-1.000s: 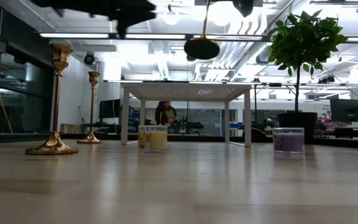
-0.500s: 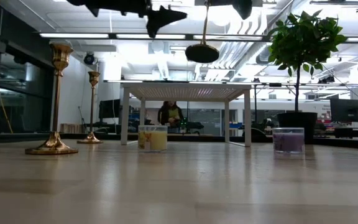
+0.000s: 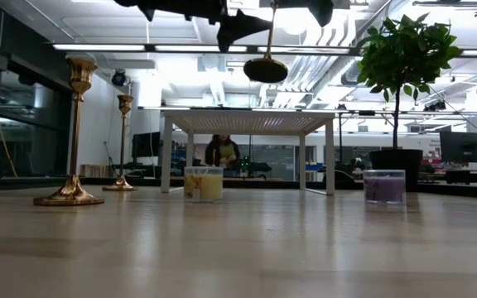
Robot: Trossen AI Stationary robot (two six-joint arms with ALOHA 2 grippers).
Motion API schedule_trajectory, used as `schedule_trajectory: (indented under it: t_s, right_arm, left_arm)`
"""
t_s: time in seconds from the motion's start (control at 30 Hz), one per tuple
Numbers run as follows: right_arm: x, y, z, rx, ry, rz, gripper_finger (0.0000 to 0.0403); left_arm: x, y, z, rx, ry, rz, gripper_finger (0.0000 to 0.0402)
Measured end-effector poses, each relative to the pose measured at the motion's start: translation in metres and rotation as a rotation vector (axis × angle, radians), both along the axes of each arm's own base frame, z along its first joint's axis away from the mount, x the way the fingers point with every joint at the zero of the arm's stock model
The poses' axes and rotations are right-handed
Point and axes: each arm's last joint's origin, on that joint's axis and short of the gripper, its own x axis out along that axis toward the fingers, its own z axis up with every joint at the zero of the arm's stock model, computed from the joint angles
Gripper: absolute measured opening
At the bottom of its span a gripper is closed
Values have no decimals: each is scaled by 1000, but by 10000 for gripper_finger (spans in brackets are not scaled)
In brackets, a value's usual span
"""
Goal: Pick & Place candle stick holders
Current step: Put the bottom right gold candle holder on the shelf
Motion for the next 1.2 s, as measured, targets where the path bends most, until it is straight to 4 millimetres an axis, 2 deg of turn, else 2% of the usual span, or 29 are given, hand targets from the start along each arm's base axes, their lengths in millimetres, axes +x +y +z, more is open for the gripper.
schedule_trajectory:
  t_s: [0.17, 0.33, 0.6, 0.9, 1.2]
  right_arm:
    - [0, 0, 0, 5, 0, 11, 108]
    - [0, 0, 0, 6, 1, 14, 108]
    - [0, 0, 0, 5, 1, 13, 108]
    - [0, 0, 0, 10, 0, 11, 108]
    - [0, 1, -1, 10, 3, 19, 108]
  left_arm:
    - [7, 1, -4, -5, 16, 10, 265]
    - [8, 2, -2, -17, 11, 25, 227]
    - [8, 2, -3, -19, 21, 29, 137]
    - [8, 1, -3, -22, 22, 2, 19]
    - [8, 1, -4, -30, 35, 2, 17]
